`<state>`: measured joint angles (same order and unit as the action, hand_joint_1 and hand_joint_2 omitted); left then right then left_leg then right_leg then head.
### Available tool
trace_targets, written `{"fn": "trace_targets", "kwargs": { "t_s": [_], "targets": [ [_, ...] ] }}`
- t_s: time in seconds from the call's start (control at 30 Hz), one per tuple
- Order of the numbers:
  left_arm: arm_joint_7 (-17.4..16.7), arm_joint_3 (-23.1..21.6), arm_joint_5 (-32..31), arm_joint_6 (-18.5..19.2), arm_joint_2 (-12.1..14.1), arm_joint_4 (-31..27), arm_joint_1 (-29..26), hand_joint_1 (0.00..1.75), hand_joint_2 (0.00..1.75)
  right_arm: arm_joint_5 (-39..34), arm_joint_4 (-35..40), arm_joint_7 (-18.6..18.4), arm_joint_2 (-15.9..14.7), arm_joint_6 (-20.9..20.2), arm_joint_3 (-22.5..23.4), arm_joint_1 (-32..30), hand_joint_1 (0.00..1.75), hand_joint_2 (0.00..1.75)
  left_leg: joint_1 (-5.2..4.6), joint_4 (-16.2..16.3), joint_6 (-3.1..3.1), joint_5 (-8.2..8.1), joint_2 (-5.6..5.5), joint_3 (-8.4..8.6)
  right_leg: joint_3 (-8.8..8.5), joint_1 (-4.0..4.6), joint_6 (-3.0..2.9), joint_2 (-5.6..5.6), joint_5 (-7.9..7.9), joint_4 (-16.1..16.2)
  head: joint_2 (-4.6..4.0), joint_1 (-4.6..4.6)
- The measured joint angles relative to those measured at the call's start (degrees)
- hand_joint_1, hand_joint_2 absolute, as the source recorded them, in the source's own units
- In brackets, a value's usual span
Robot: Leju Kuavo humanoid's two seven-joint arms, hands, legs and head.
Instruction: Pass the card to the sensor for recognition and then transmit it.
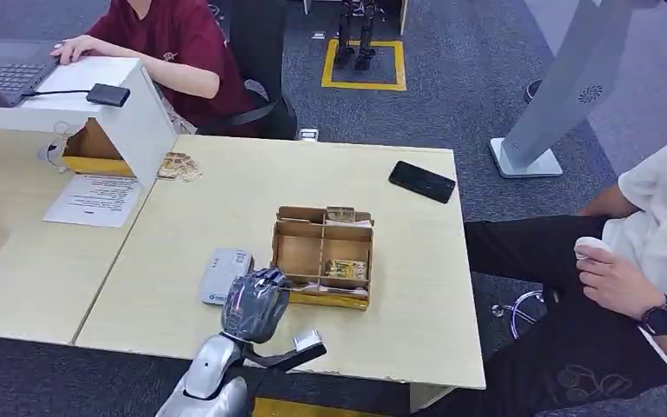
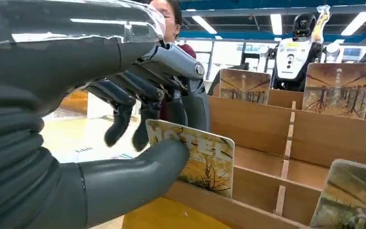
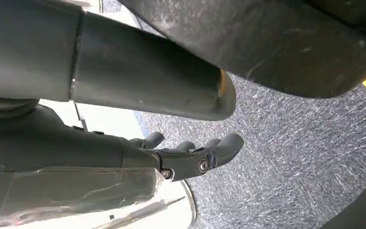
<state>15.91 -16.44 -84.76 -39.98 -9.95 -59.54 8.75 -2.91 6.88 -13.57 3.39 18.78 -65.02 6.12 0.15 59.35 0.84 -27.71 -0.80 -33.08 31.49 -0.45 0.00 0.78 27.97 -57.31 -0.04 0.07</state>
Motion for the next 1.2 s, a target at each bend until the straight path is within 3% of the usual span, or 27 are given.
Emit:
{"fn": "trace_targets", "kwargs": {
  "t_s": [0.1, 0.17, 0.33, 0.5, 0.6, 0.67, 0.73, 0.9, 1.03, 1.2],
  "targets": [
    [0.33, 0.22, 0.35, 0.00, -0.07, 0.07, 0.00, 1.54, 1.75, 0.00, 0.00, 0.00, 0.00, 0.09, -0.33, 0.07, 0.00, 0.00, 0.00, 0.00, 0.00, 0.00, 0.01, 0.00, 0.00, 0.00, 0.00, 0.01, 0.00, 0.00, 0.00, 0.00],
    [0.35, 0.39, 0.46, 0.00, -0.11, 0.13, 0.00, 1.75, 1.75, 0.00, 0.00, 0.00, 0.00, 0.09, -0.42, 0.08, 0.00, 0.00, 0.00, 0.00, 0.00, 0.00, 0.01, 0.00, 0.00, 0.00, 0.00, 0.01, 0.00, 0.00, 0.00, 0.00],
    [0.98, 0.72, 1.28, 0.00, -0.13, 0.37, 0.00, 1.75, 1.75, -0.15, 0.00, 0.00, 0.00, 0.09, -0.59, 0.14, 0.00, 0.00, 0.00, 0.00, 0.00, 0.00, 0.01, 0.00, 0.00, 0.00, 0.00, 0.01, 0.00, 0.00, 0.00, 0.00],
    [6.44, 1.38, 10.50, 0.34, -0.28, 0.79, 0.01, 1.75, 1.75, -1.24, 0.00, 0.04, 0.00, 0.17, -1.00, 0.16, 0.00, 0.00, 0.00, 0.00, 0.00, 0.00, 0.00, 0.01, 0.01, 0.00, 0.00, 0.00, 0.00, 0.00, 0.00, 0.00],
    [7.43, 0.66, 18.46, 5.97, 0.15, -3.03, 0.02, 1.75, 1.75, -2.23, 0.00, 0.04, 0.00, 0.17, -1.42, 0.15, 0.00, 0.00, 0.01, 0.00, 0.00, 0.01, 0.00, 0.00, 0.02, 0.01, 0.00, 0.00, 0.00, 0.00, 0.00, 0.00],
    [6.69, -0.51, 21.60, 10.96, 0.99, -6.91, 0.52, 1.75, 1.75, -2.71, -0.02, 0.04, 0.00, 0.11, -1.77, 0.16, 0.00, 0.00, 0.01, 0.00, 0.00, 0.01, 0.00, 0.00, 0.02, 0.01, 0.00, 0.00, 0.00, 0.00, 0.00, 0.02],
    [6.03, -1.69, 22.78, 13.64, 1.93, -10.23, 1.20, 1.75, 1.75, -3.10, -0.02, 0.07, 0.00, 0.09, -1.92, 0.17, 0.00, 0.00, 0.01, 0.00, -0.01, 0.01, 0.01, 0.00, 0.01, 0.01, -0.01, 0.01, -0.01, 0.00, 0.00, 0.00],
    [5.79, -3.43, 24.88, 14.49, 3.54, -15.83, 2.14, 1.75, 1.75, -3.10, -0.02, 0.20, 0.00, 0.07, -2.23, 0.19, 0.00, 0.00, 0.01, 0.01, -0.01, 0.01, 0.01, 0.00, 0.02, 0.01, -0.01, 0.01, -0.01, 0.00, 0.00, 0.00],
    [3.67, -3.26, 28.72, 16.68, 6.74, -19.81, 5.66, 1.75, 1.75, -3.26, -0.04, 0.59, 0.00, -0.02, -2.71, 0.19, 0.00, 0.00, 0.04, 0.00, -0.02, 0.02, 0.00, 0.01, 0.01, 0.04, -0.06, 0.01, -0.04, -0.03, 0.00, 0.00],
    [0.24, 1.72, 27.61, 17.73, 11.39, -19.61, 13.32, 1.75, 1.75, -2.99, -0.13, 0.96, -0.02, -0.35, -4.04, 0.27, 0.00, 0.00, 0.13, 0.00, -0.18, 0.13, 0.00, 0.01, 0.04, 0.08, -0.14, 0.01, -0.09, -0.06, 0.00, 0.00]
  ]
}}
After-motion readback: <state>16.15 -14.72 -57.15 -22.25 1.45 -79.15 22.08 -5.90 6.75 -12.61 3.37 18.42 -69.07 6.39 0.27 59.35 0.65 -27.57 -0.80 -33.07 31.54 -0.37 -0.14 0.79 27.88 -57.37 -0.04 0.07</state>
